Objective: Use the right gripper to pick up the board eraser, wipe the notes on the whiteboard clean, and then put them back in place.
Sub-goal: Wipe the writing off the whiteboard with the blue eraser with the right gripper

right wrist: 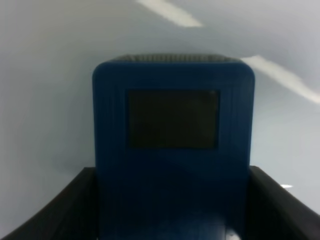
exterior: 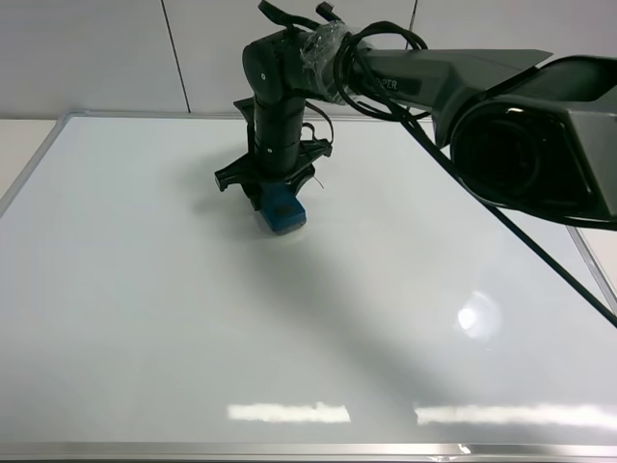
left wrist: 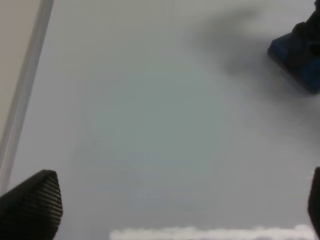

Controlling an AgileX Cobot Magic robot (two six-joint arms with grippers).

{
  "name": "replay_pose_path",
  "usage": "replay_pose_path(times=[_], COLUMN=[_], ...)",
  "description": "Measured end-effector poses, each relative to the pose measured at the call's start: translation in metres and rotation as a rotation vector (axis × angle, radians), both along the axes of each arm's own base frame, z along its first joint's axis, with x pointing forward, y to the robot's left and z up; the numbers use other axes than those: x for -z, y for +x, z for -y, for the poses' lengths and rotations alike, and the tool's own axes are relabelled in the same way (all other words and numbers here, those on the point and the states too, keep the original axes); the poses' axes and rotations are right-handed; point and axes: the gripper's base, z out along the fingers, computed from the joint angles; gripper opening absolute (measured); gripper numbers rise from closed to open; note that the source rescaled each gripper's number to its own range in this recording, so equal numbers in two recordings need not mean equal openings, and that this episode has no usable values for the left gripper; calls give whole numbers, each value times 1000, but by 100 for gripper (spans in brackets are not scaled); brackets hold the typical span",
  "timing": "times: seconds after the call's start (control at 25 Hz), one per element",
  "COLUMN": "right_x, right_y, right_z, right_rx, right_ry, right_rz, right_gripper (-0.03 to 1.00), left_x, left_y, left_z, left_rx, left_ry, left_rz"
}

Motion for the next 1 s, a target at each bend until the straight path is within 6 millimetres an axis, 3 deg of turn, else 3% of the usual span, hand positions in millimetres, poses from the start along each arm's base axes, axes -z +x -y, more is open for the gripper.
replay_pose_path(times=[0.24, 0.68, 0.88, 1.0], right_x=[0, -1, -1, -2], right_y=[20, 74, 71, 59], right_z=[26, 118, 112, 86], right_rx=[66, 279, 241, 167], right_ry=[-6, -11, -10, -4], right_rz=[-12, -39, -40, -27], right_gripper=[1, 1, 1, 1], left_x=[0, 0, 0, 0], left_y=[0, 0, 0, 0], left_z=[0, 0, 0, 0], left_rx=[0, 0, 0, 0], left_ry=[0, 0, 0, 0], left_rz=[0, 0, 0, 0])
